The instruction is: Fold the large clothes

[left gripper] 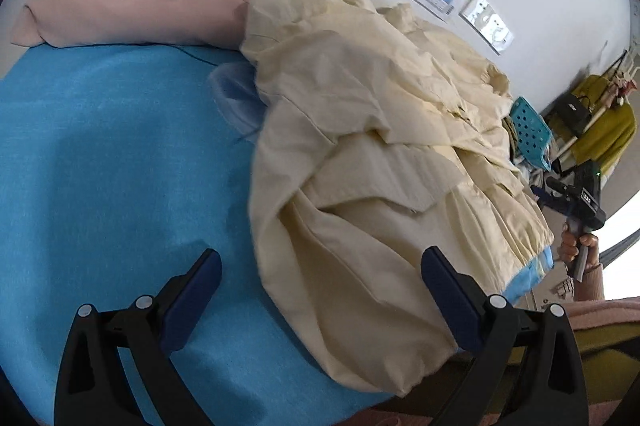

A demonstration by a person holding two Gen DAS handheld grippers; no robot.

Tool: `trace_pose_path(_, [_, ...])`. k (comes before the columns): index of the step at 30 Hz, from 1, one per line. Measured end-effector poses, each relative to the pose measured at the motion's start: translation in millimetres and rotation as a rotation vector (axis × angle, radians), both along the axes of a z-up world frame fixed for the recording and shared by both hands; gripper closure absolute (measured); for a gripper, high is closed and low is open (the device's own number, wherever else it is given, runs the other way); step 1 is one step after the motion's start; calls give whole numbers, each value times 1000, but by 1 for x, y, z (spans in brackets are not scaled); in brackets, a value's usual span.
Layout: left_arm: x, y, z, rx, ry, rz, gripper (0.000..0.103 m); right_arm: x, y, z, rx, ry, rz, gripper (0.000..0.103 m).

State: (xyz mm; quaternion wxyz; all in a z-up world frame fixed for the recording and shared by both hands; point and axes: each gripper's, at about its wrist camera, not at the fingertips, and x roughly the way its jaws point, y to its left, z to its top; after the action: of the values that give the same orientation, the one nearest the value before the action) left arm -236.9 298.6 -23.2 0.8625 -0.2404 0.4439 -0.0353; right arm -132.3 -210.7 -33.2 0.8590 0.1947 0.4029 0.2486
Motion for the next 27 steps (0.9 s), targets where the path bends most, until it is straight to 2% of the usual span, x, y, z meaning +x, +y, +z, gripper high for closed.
trace_pose_path(3, [-2, -11, -1, -57, 11, -48, 7, -12, -12, -15, 40, 48, 9, 11])
trace_pose_path(7, [-6, -31, -2, -91, 14, -104, 7, -17, -4, -32, 92, 89, 64, 10])
trace_pose_path(8, [-8, -33, -3, -111, 11, -114, 7, -21, -1, -33, 86, 69, 66, 7])
trace_pose_path(16, [-4, -36, -12, -317, -49, -84, 7, -28, 38, -33, 144, 35, 221, 8])
trace_pose_path(19, [6, -41, -12, -316, -61, -72, 7, -23, 53, -34, 187, 30, 253, 15])
trace_pose_path(20, [10, -46, -13, -304, -65, -75, 7, -21, 59, -34, 174, 25, 260, 21])
trace_pose_path(22, [15, -52, -11, -270, -68, -69, 7, -19, 62, -38, 176, 31, 254, 37])
trace_pose_path(23, [16, -52, -11, -265, -71, -57, 7, -17, 64, -41, 180, 41, 248, 52])
trace_pose_path(24, [16, -52, -11, -266, -73, -38, 14, -16, 65, -43, 184, 52, 240, 63])
trace_pose_path(25, [16, -51, -12, -257, -66, -8, 24, -16, 64, -44, 192, 54, 231, 69])
trace_pose_path(26, [15, -47, -14, -241, -48, 24, 60, -18, 64, -44, 206, 51, 229, 78])
trace_pose_path(27, [15, -45, -16, -237, -23, 43, 72, -22, 63, -40, 219, 38, 226, 81])
